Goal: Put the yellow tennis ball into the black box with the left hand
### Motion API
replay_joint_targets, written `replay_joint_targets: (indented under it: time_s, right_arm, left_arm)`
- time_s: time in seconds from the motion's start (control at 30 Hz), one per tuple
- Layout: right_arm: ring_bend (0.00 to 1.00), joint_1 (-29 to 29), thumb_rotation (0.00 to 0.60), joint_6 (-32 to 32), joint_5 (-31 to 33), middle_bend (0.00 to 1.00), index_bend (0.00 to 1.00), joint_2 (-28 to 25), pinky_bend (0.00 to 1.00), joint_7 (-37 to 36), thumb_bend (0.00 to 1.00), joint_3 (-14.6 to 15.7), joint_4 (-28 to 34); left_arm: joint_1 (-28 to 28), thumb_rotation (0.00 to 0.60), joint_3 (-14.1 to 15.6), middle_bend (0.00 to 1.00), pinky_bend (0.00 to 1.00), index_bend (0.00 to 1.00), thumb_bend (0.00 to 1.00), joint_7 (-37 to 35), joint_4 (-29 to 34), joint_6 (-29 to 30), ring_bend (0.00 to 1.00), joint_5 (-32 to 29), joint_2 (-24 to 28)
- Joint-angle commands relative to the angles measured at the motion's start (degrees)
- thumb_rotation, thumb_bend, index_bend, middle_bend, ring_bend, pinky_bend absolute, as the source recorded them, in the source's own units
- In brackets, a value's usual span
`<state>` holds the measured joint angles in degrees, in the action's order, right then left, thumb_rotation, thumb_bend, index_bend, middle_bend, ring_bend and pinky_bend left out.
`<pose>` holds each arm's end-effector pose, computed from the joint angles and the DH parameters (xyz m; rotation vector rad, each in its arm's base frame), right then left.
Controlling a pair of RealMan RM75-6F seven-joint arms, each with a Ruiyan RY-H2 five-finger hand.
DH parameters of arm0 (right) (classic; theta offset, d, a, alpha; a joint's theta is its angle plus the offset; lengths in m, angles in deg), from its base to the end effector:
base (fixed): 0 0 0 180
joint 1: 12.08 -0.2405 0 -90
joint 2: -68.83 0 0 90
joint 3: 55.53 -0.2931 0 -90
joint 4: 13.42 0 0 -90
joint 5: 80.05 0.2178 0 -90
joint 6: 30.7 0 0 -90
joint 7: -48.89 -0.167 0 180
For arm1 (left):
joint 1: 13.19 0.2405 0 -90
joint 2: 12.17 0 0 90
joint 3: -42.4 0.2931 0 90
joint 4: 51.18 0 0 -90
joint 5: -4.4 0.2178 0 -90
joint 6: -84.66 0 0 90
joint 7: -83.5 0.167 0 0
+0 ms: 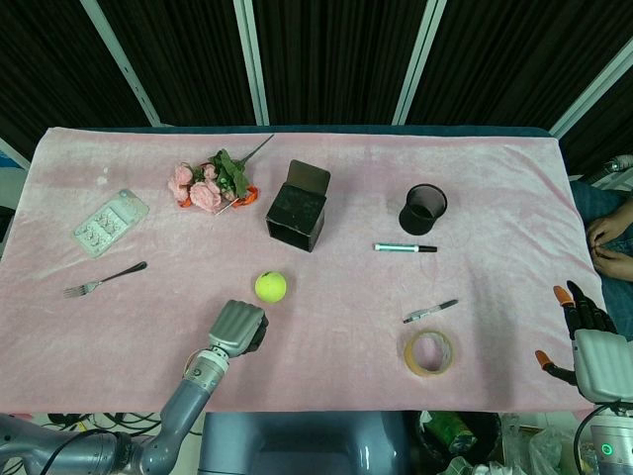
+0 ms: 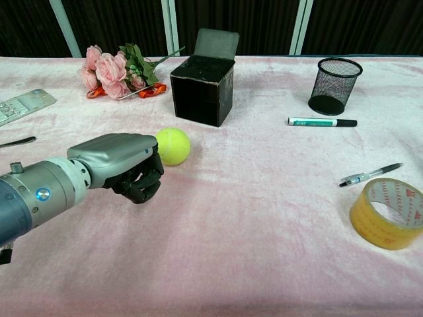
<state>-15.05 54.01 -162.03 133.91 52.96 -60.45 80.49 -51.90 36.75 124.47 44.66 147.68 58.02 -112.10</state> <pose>-0.3547 -0.2028 0.1682 1.3036 -0.9144 0.8473 -0.1380 0.3014 -0.1035 -1.9505 -1.0487 -0.8035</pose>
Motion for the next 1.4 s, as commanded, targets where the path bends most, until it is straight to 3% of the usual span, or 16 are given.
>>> replay_joint_targets:
  time_s: [0.03, 1.4]
  right_arm:
    - [0.1, 0.0, 0.6, 0.0, 0.0, 0.0, 0.05, 0.0, 0.18, 0.0, 0.11, 0.0, 0.0]
    - [0.1, 0.0, 0.6, -0.1, 0.3, 0.0, 0.04, 0.0, 0.17, -0.1, 0.11, -0.2, 0.0]
  left_arm:
    - [-0.1, 0.6, 0.0, 0.86, 1.0, 0.93, 0.56, 0.0, -0.1, 0.1, 0.75, -0.1, 0.0]
    - [-2.6, 0.6, -0.9, 0.85, 1.0, 0.92, 0.56, -1.3, -5.6, -2.2, 0.76, -3.6, -2.4]
